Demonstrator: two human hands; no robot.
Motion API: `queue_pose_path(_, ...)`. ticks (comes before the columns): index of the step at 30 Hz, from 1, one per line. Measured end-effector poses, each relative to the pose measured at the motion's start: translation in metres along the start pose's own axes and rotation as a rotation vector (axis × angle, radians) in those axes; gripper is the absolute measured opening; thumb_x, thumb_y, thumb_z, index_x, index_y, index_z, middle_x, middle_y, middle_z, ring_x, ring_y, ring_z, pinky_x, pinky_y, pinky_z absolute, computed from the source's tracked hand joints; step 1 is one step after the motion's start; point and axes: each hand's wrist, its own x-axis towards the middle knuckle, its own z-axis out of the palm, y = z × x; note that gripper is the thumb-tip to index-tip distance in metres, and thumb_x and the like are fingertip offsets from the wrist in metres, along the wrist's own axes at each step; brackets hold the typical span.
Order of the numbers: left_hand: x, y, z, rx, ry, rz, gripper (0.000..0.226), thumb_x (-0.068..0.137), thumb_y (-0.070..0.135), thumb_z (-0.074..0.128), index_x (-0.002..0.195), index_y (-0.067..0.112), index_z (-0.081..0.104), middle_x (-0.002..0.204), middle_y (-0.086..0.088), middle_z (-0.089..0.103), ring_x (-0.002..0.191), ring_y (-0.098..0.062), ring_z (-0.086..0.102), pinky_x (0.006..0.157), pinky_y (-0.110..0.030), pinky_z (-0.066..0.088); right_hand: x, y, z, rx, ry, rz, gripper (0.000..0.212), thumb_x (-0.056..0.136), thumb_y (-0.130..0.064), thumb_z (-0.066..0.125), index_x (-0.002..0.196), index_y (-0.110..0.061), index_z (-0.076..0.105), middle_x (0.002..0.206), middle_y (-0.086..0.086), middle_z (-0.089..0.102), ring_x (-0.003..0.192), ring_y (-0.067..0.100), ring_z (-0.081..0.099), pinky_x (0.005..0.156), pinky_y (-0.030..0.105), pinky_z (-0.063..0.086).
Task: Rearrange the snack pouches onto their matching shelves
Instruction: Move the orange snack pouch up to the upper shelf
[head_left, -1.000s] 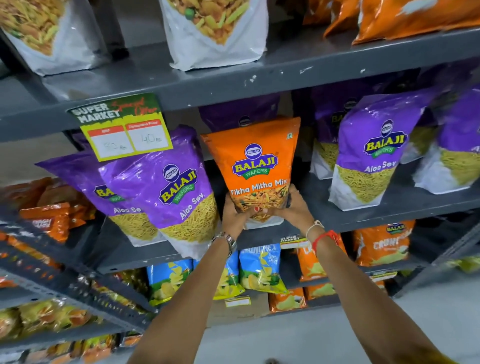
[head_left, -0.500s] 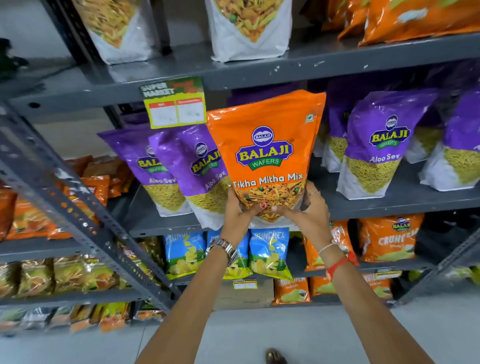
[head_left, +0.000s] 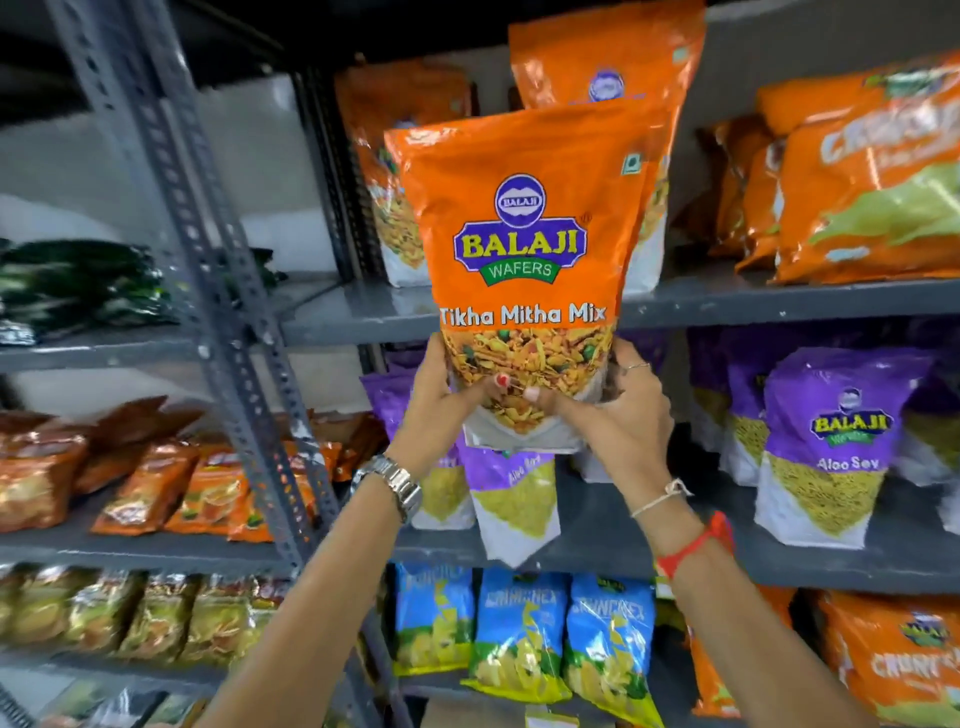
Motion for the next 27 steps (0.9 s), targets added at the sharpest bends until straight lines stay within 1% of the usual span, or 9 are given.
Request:
queue_pose_path(2, 0.019, 0.014, -0.018, 0.017, 0.037, 0.032, 0.049, 0.077, 0.006, 0.067, 0.119, 0.017, 0.043, 0.118, -0.005, 0.06, 0.103, -0.012, 0.059, 0.09, -0.024, 0.05, 0.021, -0.022, 0.015, -0.01, -0.011, -0.024, 0.09, 0.035, -0.071, 0.076, 0.114, -0.033, 0.057, 0.104, -0.009, 0.074, 0.1, 0.018, 0.068, 0.089, 0.044, 0.054)
queue_pose_path(5, 0.053, 0.03, -0.042, 0.016, 0.096, 0.038, 0.049, 0.078, 0.002, 0.065, 0.122, 0.008, 0.043, 0.115, -0.006, 0.059, 0.095, -0.007, 0.058, 0.078, -0.012, 0.052, 0.054, -0.053, 0.04, -0.01, -0.031, -0.061, 0.094, 0.031, -0.075, 0.074, 0.112, -0.032, 0.057, 0.105, -0.008, 0.074, 0.102, 0.021, 0.067, 0.09, 0.044, 0.052)
queue_pose_path(6, 0.066, 0.033, -0.05, 0.022, 0.111, 0.024, 0.05, 0.078, 0.003, 0.065, 0.123, 0.005, 0.043, 0.116, -0.007, 0.059, 0.095, -0.008, 0.059, 0.075, -0.011, 0.052, 0.065, -0.063, 0.049, -0.008, -0.048, -0.067, 0.093, 0.031, -0.074, 0.075, 0.112, -0.03, 0.057, 0.105, -0.007, 0.073, 0.102, 0.02, 0.067, 0.091, 0.042, 0.052)
queue_pose_path(7, 0.079, 0.033, -0.058, 0.031, 0.12, 0.002, 0.052, 0.078, 0.005, 0.066, 0.124, 0.004, 0.043, 0.119, -0.008, 0.06, 0.098, -0.013, 0.06, 0.076, -0.015, 0.053, 0.077, -0.07, 0.058, 0.003, -0.059, -0.074, 0.092, 0.032, -0.073, 0.076, 0.111, -0.03, 0.059, 0.106, -0.007, 0.073, 0.1, 0.019, 0.067, 0.09, 0.041, 0.053)
queue_pose_path(10, 0.12, 0.033, -0.08, 0.041, 0.144, -0.06, 0.053, 0.076, 0.009, 0.069, 0.123, 0.008, 0.044, 0.125, -0.013, 0.06, 0.11, -0.025, 0.06, 0.091, -0.039, 0.052, 0.109, -0.086, 0.086, 0.016, -0.085, -0.051, 0.082, 0.036, -0.068, 0.08, 0.105, -0.028, 0.06, 0.107, -0.005, 0.073, 0.1, 0.022, 0.067, 0.088, 0.043, 0.054)
queue_pose_path(15, 0.159, 0.022, -0.099, 0.044, 0.18, -0.105, 0.043, 0.077, 0.002, 0.065, 0.113, 0.014, 0.046, 0.126, -0.018, 0.058, 0.113, -0.032, 0.057, 0.097, -0.055, 0.046, 0.142, -0.087, 0.123, 0.039, -0.143, 0.001, 0.065, 0.048, -0.053, 0.086, 0.102, -0.028, 0.06, 0.107, -0.003, 0.071, 0.1, 0.024, 0.066, 0.088, 0.038, 0.052)
queue_pose_path(18, 0.167, 0.014, -0.105, 0.026, 0.203, -0.117, 0.041, 0.078, 0.0, 0.064, 0.113, 0.012, 0.046, 0.127, -0.018, 0.057, 0.114, -0.032, 0.055, 0.098, -0.055, 0.045, 0.153, -0.081, 0.136, 0.019, -0.165, 0.018, 0.074, 0.05, -0.054, 0.086, 0.111, -0.024, 0.059, 0.113, -0.001, 0.07, 0.104, 0.026, 0.065, 0.089, 0.037, 0.052)
queue_pose_path(20, 0.171, 0.01, -0.109, 0.007, 0.225, -0.136, 0.043, 0.08, 0.0, 0.061, 0.119, 0.009, 0.045, 0.129, -0.018, 0.055, 0.115, -0.031, 0.054, 0.098, -0.053, 0.045, 0.156, -0.078, 0.141, -0.009, -0.185, 0.024, 0.078, 0.05, -0.056, 0.085, 0.116, -0.025, 0.058, 0.116, 0.0, 0.07, 0.106, 0.027, 0.065, 0.088, 0.035, 0.051)
queue_pose_path(27, 0.177, 0.001, -0.11, 0.036, 0.262, -0.115, 0.044, 0.082, 0.003, 0.059, 0.123, 0.008, 0.045, 0.131, -0.019, 0.054, 0.118, -0.033, 0.053, 0.1, -0.055, 0.044, 0.161, -0.074, 0.146, -0.021, -0.213, 0.041, 0.073, 0.053, -0.054, 0.084, 0.115, -0.023, 0.059, 0.113, 0.001, 0.069, 0.103, 0.026, 0.065, 0.081, 0.03, 0.047)
